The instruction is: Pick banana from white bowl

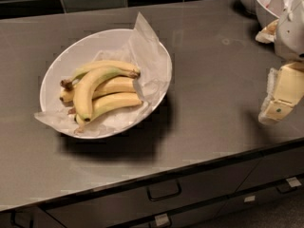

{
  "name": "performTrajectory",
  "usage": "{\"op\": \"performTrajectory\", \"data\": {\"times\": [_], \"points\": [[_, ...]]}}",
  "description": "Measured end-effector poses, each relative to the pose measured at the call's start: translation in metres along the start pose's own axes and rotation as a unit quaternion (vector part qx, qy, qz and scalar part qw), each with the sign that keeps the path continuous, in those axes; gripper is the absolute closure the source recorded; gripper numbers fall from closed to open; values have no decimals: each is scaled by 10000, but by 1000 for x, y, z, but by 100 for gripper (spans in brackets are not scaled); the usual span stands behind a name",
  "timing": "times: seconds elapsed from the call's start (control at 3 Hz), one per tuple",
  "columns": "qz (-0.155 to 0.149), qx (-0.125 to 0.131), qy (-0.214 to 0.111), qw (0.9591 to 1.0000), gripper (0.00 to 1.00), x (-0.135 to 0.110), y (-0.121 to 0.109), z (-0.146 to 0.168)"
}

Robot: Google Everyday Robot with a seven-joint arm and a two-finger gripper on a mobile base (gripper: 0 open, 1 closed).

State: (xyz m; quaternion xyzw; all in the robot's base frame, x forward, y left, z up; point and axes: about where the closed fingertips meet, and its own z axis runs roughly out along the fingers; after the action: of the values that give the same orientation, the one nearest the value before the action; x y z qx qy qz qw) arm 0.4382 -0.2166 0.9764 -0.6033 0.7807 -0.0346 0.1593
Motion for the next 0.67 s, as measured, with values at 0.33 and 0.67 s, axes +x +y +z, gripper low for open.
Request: {"op": "performTrajectory", "data": {"times": [0.33, 0.67], "points": [[-2, 1, 0, 10000, 0, 0, 0, 0], [-96, 64, 0, 9999, 0, -8, -2, -3]]}}
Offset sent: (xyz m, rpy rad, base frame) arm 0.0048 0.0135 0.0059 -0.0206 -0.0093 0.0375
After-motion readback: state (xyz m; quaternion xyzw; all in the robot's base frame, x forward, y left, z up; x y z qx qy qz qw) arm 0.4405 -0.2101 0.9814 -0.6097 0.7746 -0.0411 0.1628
